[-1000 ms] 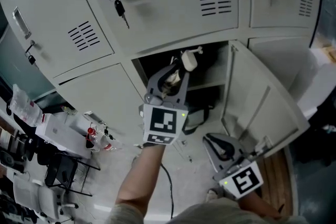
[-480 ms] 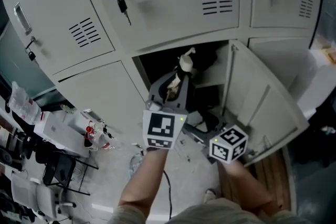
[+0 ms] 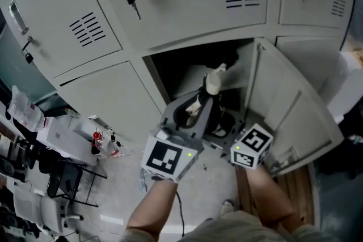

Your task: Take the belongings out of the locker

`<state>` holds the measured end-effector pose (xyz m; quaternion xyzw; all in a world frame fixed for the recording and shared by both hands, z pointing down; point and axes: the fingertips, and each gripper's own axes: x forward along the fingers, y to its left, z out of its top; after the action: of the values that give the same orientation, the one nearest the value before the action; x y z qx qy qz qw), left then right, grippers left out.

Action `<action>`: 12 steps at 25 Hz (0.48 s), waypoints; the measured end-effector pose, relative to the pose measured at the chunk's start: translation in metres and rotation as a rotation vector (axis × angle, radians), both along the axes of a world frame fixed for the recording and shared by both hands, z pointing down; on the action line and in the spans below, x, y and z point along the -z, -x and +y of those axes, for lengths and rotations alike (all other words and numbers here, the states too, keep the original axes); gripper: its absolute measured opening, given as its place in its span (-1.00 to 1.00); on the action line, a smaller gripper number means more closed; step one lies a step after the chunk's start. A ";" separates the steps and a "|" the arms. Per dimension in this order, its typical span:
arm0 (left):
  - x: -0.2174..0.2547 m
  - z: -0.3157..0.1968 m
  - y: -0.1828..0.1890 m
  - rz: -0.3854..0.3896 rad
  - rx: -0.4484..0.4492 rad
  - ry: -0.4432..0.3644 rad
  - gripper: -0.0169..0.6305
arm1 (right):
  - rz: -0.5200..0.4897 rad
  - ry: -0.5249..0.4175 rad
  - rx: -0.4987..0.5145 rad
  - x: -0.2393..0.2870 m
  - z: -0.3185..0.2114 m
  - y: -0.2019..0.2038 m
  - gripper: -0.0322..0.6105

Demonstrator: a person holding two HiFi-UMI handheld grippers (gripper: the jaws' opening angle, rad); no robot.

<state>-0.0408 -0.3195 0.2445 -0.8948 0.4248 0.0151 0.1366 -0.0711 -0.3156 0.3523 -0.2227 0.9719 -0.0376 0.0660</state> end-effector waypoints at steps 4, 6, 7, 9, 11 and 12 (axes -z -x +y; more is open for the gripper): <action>-0.002 0.016 0.003 0.014 -0.013 -0.001 -0.74 | 0.007 0.006 -0.020 -0.001 0.008 -0.003 -0.06; -0.004 0.021 0.004 0.021 -0.015 0.004 -0.74 | 0.010 0.013 -0.029 -0.002 0.012 -0.004 -0.10; -0.005 0.023 0.005 0.028 -0.016 0.005 -0.74 | 0.015 0.015 -0.035 -0.003 0.014 -0.003 -0.12; -0.006 0.027 0.007 0.040 -0.015 0.001 -0.74 | 0.024 0.013 -0.051 -0.004 0.018 -0.003 -0.14; -0.006 0.031 0.008 0.047 -0.012 -0.004 -0.74 | 0.028 0.014 -0.062 -0.005 0.022 -0.003 -0.15; -0.007 0.033 0.008 0.050 -0.012 -0.005 -0.74 | 0.028 0.014 -0.066 -0.005 0.024 -0.003 -0.16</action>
<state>-0.0488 -0.2862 0.2514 -0.8963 0.4228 0.0393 0.1282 -0.0686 -0.2915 0.3569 -0.2556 0.9646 -0.0393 0.0522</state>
